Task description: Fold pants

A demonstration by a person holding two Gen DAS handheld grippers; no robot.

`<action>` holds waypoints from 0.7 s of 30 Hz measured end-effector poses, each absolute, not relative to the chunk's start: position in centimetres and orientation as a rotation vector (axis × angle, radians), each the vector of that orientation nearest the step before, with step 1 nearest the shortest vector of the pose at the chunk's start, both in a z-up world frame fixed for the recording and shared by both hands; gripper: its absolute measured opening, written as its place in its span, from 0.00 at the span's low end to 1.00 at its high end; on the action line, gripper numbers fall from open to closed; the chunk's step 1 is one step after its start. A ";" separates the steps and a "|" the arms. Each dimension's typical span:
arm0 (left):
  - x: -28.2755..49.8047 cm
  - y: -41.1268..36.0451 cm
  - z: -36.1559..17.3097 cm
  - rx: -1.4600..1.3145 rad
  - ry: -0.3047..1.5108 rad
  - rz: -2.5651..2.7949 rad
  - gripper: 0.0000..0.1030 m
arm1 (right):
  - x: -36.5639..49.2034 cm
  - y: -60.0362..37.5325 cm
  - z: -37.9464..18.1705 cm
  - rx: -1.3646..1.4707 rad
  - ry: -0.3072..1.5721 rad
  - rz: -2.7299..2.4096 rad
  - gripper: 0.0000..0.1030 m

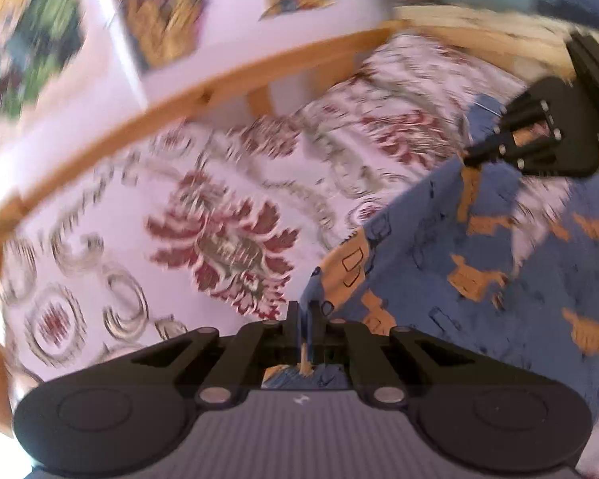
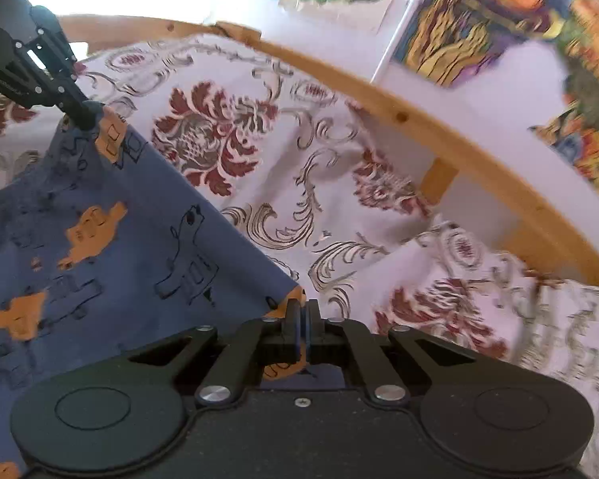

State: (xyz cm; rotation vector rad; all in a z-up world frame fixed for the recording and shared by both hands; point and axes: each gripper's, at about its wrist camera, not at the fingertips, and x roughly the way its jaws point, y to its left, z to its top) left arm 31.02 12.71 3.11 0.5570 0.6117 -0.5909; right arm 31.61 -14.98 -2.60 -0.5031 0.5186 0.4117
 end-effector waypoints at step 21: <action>13.5 13.0 -4.8 1.168 0.406 -0.913 0.02 | 8.5 -12.0 -6.8 -0.565 0.510 0.332 0.00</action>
